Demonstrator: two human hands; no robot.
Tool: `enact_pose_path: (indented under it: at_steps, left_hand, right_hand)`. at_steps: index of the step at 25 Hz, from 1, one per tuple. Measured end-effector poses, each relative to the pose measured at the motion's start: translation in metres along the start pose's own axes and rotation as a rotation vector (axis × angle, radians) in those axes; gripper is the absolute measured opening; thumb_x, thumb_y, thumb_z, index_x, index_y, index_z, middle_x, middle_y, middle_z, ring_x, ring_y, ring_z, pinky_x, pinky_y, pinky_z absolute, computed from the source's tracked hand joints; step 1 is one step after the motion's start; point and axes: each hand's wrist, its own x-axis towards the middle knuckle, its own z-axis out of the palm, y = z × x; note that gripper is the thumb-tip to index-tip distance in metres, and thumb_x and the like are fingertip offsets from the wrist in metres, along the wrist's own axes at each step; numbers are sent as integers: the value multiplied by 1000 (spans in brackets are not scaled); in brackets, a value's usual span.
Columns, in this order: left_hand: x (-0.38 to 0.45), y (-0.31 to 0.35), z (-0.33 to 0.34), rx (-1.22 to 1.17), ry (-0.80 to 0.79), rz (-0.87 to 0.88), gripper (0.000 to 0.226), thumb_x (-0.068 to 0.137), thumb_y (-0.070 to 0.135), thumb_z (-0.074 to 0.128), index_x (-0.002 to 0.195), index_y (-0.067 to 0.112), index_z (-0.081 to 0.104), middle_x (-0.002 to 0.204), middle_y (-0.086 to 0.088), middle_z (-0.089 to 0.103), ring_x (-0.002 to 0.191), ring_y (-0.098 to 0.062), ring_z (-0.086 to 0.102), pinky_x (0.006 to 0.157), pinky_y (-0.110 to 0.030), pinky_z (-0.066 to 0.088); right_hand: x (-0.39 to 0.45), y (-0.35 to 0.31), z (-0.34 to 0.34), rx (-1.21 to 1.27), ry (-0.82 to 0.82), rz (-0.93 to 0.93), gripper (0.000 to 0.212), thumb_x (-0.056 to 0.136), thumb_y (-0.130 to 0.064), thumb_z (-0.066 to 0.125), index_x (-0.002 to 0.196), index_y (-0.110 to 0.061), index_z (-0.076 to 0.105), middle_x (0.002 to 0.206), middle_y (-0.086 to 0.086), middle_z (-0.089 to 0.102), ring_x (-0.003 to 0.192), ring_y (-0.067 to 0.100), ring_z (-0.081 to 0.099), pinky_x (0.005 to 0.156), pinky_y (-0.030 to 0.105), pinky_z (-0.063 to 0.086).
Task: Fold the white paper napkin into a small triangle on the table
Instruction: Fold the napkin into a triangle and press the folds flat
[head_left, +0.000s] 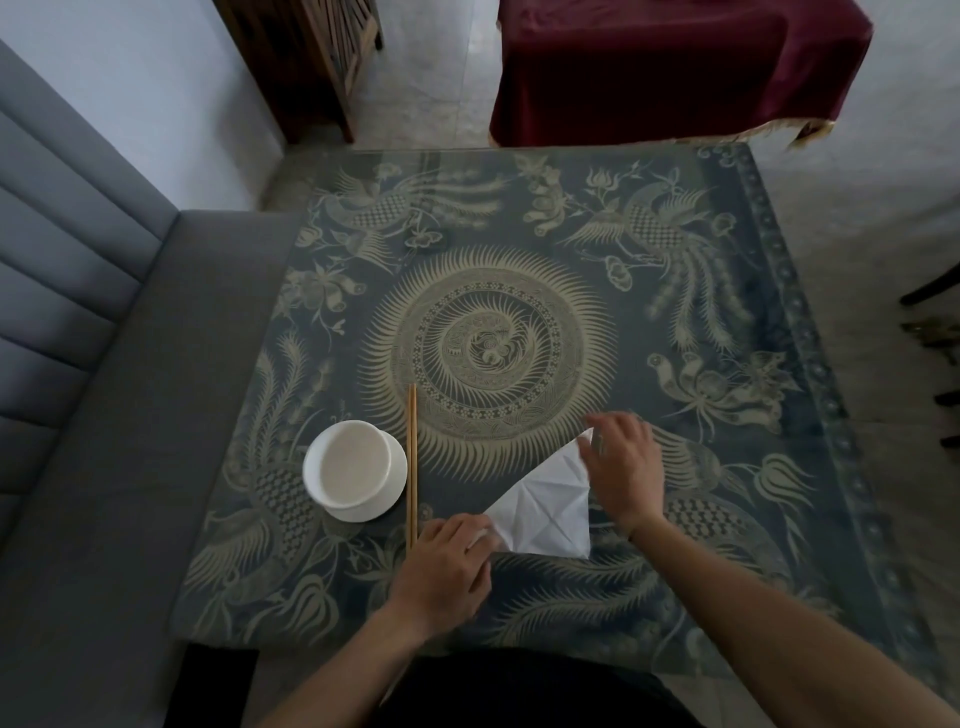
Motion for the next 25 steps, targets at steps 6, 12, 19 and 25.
enact_pose_path:
  at_steps: [6,12,19,25]
  left_hand:
    - [11,4,1,121,-183,49,64,94,41,43,151,15,32,161,-5,26,148,-21,20,119,-44,21]
    - [8,-2,5,223,-335,141,74,97,52,28,157,18,-1,164,0,-10,149,-16,-16,121,-47,-8]
    - [-2,-16,8,219,-422,160,74,97,60,16,153,23,-17,160,2,-28,143,-12,-32,115,-46,-16]
    - [2,-16,6,172,-338,152,75,99,59,19,154,21,-14,162,2,-20,146,-13,-25,116,-43,-13]
  right_hand:
    - [-88,6,16,-252,-404,-422,65,92,-45,56,146,-11,41,152,10,40,141,29,34,113,48,32]
    - [-101,19,13,-389,-478,-383,72,97,-57,24,154,-14,16,161,7,4,148,29,4,114,49,2]
    - [-94,41,3,-487,-546,-425,71,97,-60,27,155,-21,15,162,7,12,147,32,8,112,59,8]
    - [-88,37,2,-469,-524,-465,73,98,-60,30,154,-14,19,161,9,15,148,28,8,113,57,11]
